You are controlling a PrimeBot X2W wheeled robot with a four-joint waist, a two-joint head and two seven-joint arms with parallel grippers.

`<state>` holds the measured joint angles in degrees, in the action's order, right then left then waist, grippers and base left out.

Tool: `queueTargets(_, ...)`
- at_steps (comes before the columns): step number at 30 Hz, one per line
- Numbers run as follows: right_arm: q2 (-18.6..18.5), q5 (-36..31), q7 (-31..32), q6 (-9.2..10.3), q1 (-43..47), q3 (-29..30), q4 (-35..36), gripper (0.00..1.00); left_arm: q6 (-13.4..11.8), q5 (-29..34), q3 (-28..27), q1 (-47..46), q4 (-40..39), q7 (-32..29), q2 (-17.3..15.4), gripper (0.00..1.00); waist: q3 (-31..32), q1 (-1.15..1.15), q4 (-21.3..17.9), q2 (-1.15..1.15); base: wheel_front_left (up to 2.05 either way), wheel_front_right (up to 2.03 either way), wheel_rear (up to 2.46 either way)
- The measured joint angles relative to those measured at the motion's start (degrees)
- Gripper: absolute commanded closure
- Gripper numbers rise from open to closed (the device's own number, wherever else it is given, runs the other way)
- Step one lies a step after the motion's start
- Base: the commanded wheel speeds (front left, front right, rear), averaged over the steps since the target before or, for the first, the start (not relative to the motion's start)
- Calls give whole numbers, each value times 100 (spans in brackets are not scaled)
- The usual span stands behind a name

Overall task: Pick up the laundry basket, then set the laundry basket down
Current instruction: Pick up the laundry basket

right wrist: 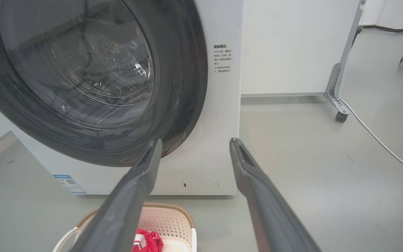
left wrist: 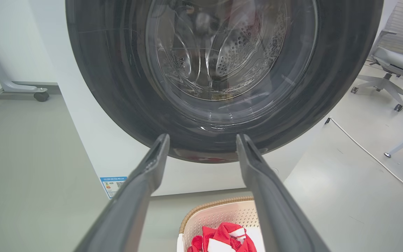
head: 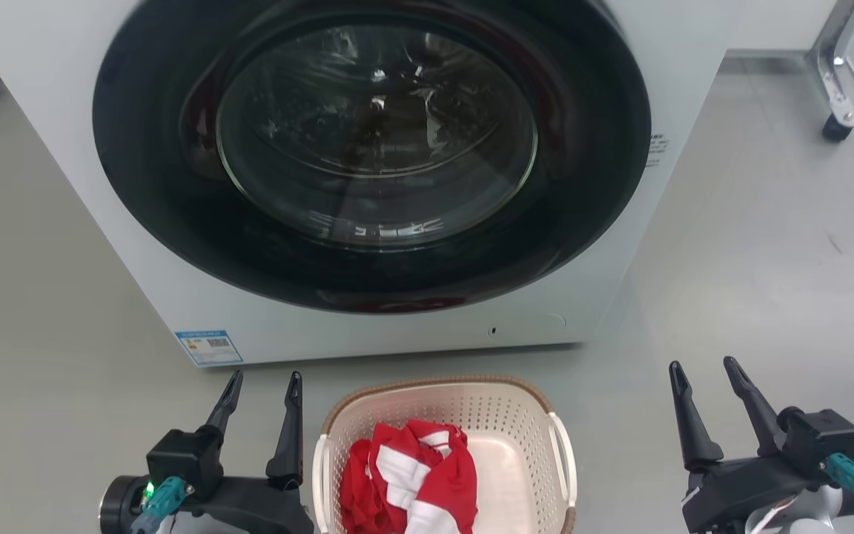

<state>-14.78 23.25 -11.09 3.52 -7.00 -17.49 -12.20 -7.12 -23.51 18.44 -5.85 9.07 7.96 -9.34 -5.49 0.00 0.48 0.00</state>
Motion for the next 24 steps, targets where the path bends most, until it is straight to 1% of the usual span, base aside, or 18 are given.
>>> queueTargets(6,-8,0,89,-12,-240,-5,14,0,0,-1,21,-231,3,-91,64,0,-403,0,7,0,0,0,0)
queueTargets(9,-22,0,116,-51,-404,-7,0,0,5,-4,32,-405,54,-166,103,0,-632,1,10,0,0,0,0)
queueTargets(19,-33,0,299,-159,-990,-93,-265,0,74,-70,11,-1057,485,-398,146,0,-1444,1,4,1,0,0,0)
queueTargets(24,-25,0,354,-229,-1292,-116,-444,0,166,-93,22,-1434,732,-494,175,0,-1866,2,-7,1,0,0,0)
